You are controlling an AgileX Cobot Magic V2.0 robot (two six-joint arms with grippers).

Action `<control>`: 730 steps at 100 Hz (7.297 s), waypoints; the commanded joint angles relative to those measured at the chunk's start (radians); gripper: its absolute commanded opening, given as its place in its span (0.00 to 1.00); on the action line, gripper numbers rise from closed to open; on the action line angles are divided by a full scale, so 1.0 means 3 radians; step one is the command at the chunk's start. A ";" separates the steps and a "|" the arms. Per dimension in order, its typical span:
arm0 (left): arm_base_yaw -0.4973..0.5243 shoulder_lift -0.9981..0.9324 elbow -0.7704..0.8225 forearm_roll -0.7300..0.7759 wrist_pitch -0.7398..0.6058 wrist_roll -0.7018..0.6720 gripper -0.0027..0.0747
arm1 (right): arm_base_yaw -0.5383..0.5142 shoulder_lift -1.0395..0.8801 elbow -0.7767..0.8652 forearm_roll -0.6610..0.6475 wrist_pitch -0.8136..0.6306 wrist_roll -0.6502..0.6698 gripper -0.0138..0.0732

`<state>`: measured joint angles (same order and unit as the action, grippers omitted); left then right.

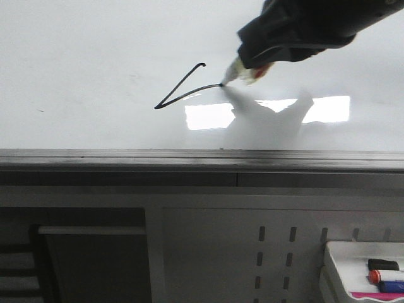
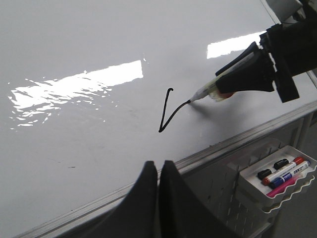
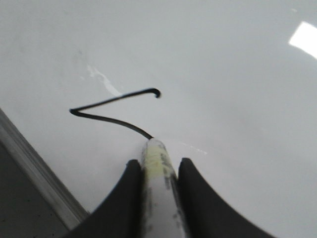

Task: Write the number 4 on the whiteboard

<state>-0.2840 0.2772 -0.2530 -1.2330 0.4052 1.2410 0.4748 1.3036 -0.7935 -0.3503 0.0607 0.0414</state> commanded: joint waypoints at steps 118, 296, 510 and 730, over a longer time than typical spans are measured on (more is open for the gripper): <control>0.0016 0.0024 -0.0095 -0.0129 -0.0020 -0.0028 0.01 | 0.0046 0.0177 -0.0383 -0.0016 -0.0030 -0.0033 0.10; -0.1362 0.2350 -0.1839 0.1505 0.0995 -0.0005 0.44 | 0.2132 -0.0716 -0.0025 -0.0438 0.0277 -0.0033 0.08; -0.1362 0.3056 -0.1502 0.0228 -0.0462 -0.0005 0.01 | 0.2167 -0.2077 -0.0025 -0.0764 0.1498 0.0322 0.36; -0.1342 0.4012 -0.1855 -0.1584 -0.2180 -0.0026 0.37 | 0.2167 -0.2499 -0.0004 -0.0767 0.1624 0.0475 0.10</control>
<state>-0.7001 1.4748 -0.7996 -1.6961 -0.1688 1.2422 1.1259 0.5509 -0.7717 -0.5514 0.6254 0.1788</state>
